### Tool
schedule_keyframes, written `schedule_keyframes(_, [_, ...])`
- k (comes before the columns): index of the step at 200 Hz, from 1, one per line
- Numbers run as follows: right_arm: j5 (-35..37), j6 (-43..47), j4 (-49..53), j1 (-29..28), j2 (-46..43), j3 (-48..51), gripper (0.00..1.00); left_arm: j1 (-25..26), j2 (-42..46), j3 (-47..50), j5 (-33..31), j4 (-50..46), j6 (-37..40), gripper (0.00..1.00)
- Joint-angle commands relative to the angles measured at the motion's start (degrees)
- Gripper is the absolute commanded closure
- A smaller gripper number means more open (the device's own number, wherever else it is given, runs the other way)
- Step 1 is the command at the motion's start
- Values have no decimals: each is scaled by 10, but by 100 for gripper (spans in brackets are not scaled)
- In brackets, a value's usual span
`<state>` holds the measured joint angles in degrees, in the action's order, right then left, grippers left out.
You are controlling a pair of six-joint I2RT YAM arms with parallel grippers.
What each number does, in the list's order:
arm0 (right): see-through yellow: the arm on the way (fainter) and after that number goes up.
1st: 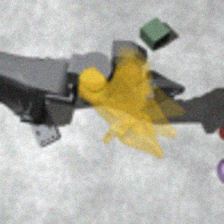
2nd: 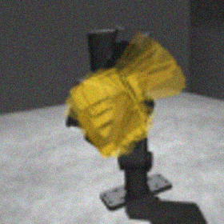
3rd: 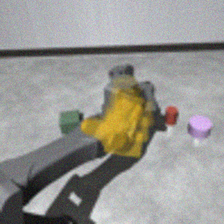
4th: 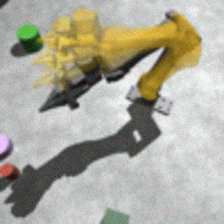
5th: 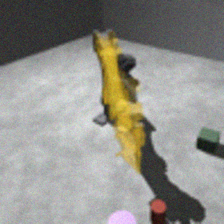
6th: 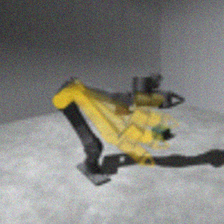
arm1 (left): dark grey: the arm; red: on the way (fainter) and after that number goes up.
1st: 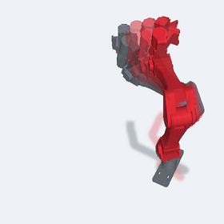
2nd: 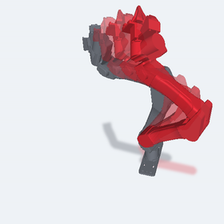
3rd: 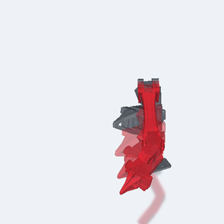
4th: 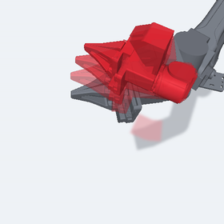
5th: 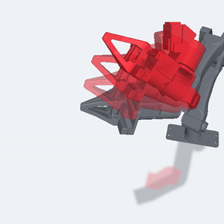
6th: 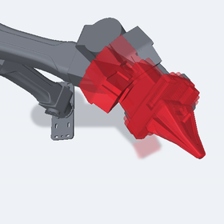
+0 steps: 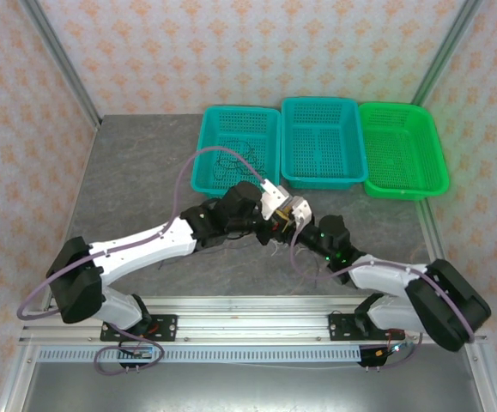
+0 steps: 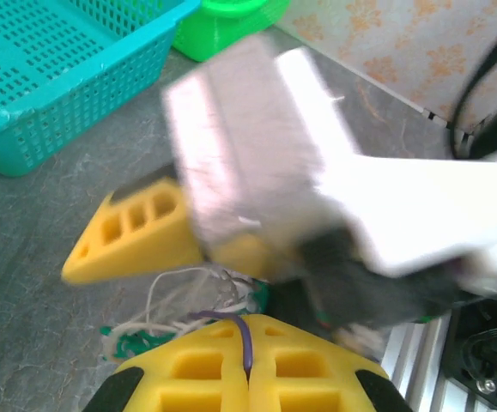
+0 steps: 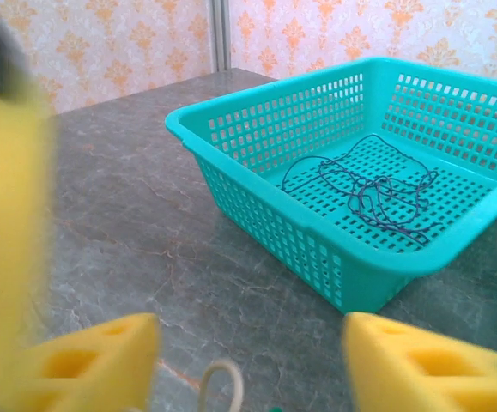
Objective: Untangle the cables
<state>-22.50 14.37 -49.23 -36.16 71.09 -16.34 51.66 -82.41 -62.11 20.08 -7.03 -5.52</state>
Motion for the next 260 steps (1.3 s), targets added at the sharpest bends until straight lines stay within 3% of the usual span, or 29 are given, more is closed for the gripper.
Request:
schedule_keyframes(1, [46,-31,-45,-2,52,-17,68,6,57,8,18,38,3,100])
schedule_keyframes(37, [186,-138,-7,-1,124,-22,77,5,166,32,-9,73,-17,100])
schedule_keyframes(103, [270,-246,89,10,168,-34,82,5,313,17,-147,18,-26,100])
schedule_keyframes(158, [291,-350,151,62,147,-17,85,0,423,-6,-421,-112,-68,100])
schedule_keyframes(216, [344,-415,226,83,98,-17,87,-3,513,3,-579,-176,-99,100])
schedule_keyframes(246, [397,-490,268,86,78,-19,89,-3,547,-13,-727,-216,-101,100])
schedule_keyframes(260, [408,-512,285,91,71,-22,91,-3,559,-20,-763,-220,-84,100])
